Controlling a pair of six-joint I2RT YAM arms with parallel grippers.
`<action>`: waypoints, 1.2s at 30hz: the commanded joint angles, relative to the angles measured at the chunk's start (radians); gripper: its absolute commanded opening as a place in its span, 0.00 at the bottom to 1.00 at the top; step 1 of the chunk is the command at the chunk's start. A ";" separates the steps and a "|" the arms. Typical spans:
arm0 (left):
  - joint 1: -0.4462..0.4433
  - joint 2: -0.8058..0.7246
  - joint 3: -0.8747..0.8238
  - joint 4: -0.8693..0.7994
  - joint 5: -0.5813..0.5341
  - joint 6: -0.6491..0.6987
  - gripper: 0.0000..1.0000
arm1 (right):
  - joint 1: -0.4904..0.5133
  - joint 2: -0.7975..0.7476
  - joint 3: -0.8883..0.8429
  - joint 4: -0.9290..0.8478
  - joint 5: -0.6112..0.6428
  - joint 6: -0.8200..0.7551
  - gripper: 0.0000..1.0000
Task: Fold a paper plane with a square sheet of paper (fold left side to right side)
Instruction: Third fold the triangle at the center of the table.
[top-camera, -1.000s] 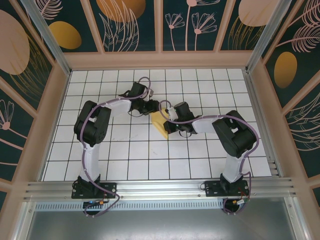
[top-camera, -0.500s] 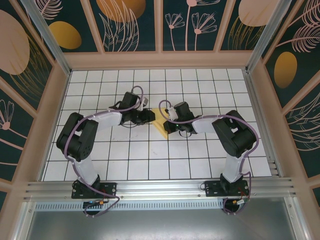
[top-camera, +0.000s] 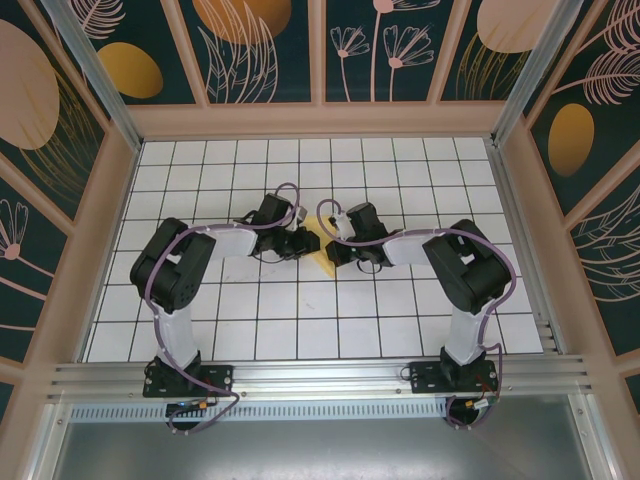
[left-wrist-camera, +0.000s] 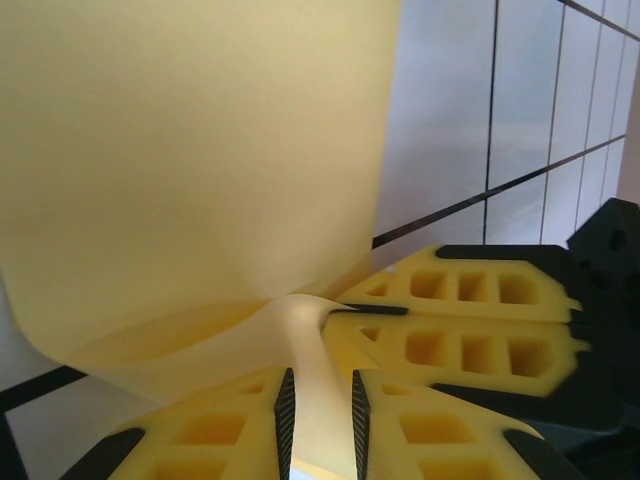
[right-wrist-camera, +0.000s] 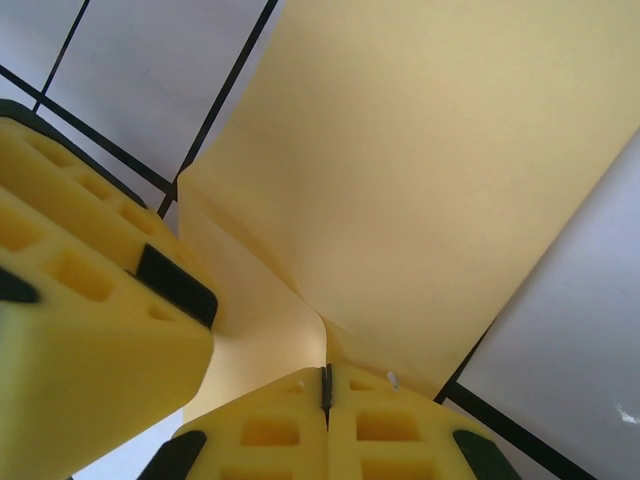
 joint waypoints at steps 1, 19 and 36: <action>0.003 0.021 0.012 -0.011 -0.034 0.008 0.25 | 0.006 0.070 -0.013 -0.106 0.025 -0.001 0.00; 0.002 0.034 -0.024 -0.049 -0.086 0.029 0.24 | 0.005 0.076 0.001 -0.111 0.029 -0.004 0.00; -0.030 0.071 -0.024 -0.043 -0.121 0.010 0.21 | -0.041 -0.189 0.063 -0.230 -0.004 0.034 0.47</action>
